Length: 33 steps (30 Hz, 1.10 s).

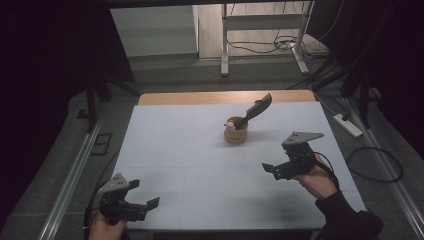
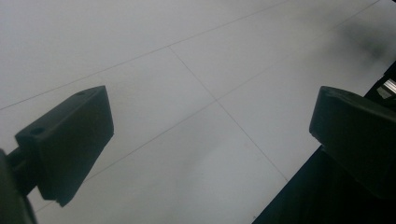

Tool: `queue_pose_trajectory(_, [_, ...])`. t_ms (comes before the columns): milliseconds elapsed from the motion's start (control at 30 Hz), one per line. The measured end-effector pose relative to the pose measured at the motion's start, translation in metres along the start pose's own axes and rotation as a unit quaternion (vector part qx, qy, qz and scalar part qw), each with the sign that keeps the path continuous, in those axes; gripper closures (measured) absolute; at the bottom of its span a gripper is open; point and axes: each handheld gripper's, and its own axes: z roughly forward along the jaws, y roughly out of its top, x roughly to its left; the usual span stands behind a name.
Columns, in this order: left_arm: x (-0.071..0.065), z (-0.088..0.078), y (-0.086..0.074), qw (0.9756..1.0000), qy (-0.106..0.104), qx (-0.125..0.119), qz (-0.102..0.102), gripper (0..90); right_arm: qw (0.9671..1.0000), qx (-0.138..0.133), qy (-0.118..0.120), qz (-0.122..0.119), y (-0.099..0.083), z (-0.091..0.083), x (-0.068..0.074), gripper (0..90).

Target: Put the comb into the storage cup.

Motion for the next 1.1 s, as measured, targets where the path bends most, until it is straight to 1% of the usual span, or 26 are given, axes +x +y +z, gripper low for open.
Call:
queue_pose_trajectory(100, [0.0,0.0,0.0,1.0,0.0,0.0,-0.001,0.3,1.0,-0.003,0.001,0.001,-0.005,-0.002,-0.001,0.0])
queue_pose_trajectory(333, [0.0,0.0,0.0,1.0,0.0,-0.001,-0.001,0.3,1.0,0.0,-0.006,0.004,-0.015,-0.007,-0.003,0.0])
queue_pose_trajectory(800, [0.0,0.0,0.0,1.0,0.0,-0.001,0.0,0.4,0.9998,0.004,-0.017,0.013,-0.031,-0.023,-0.007,0.0])
queue_pose_trajectory(1100, [0.0,0.0,0.0,1.0,0.0,-0.001,0.0,0.4,0.9993,-0.003,-0.024,0.028,-0.043,-0.034,-0.01,0.0])
